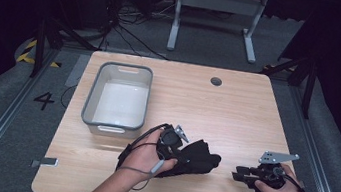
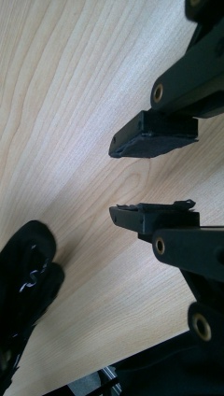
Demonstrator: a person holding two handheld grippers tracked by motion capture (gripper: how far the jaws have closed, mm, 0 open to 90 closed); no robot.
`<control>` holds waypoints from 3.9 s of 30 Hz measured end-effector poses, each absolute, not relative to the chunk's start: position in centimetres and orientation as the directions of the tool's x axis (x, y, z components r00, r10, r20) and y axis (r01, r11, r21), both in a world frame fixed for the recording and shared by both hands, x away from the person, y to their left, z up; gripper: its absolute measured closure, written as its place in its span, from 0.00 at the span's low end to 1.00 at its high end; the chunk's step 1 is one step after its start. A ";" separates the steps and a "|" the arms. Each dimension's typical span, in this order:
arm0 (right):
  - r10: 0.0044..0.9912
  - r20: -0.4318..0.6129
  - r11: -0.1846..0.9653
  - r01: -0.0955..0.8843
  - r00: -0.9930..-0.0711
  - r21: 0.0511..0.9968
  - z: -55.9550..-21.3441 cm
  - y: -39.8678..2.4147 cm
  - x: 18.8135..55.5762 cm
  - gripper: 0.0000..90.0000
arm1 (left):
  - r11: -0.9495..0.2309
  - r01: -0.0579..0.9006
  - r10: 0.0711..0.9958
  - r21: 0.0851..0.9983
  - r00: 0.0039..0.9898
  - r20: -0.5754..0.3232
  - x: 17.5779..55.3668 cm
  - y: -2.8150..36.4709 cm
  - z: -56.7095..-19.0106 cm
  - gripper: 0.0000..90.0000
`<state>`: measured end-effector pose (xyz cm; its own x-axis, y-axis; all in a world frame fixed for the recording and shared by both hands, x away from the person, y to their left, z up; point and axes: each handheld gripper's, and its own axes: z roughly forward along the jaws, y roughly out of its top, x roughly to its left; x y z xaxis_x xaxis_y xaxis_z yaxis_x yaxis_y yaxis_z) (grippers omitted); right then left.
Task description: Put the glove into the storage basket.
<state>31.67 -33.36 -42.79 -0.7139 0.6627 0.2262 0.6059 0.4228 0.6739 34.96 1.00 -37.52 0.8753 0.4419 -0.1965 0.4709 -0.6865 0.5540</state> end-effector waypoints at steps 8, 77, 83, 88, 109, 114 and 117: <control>0.664 0.228 0.422 0.608 -0.712 0.672 -42.9 -33.3 31.6 0.72 | -0.639 0.502 0.479 0.582 0.853 -0.210 35.1 2.4 -35.9 0.74; 0.663 0.276 0.383 0.632 -0.696 0.674 -43.2 -33.1 31.9 0.68 | -0.158 0.760 0.915 0.630 0.353 -0.197 45.7 15.4 -32.2 0.74; 0.662 0.277 0.386 0.634 -0.696 0.670 -43.4 -33.0 31.9 0.68 | -0.098 0.775 0.934 0.625 0.288 -0.210 46.7 16.5 -33.4 0.74; 0.663 0.277 0.385 0.634 -0.696 0.671 -43.4 -33.0 31.9 0.68 | -0.079 0.804 0.942 0.589 0.254 -0.220 47.9 16.9 -34.8 0.73; 0.659 0.283 0.376 0.631 -0.696 0.678 -43.4 -33.0 32.0 0.67 | -0.094 0.895 0.970 0.436 0.181 -0.163 51.0 16.7 -38.9 0.73; 0.660 0.286 0.370 0.632 -0.695 0.681 -43.3 -33.1 32.0 0.67 | -0.101 0.902 0.970 0.419 0.182 -0.159 51.4 16.6 -39.2 0.72; 0.661 0.286 0.367 0.630 -0.694 0.684 -43.2 -33.1 32.1 0.67 | -0.108 0.909 0.968 0.402 0.188 -0.165 51.5 16.6 -39.7 0.65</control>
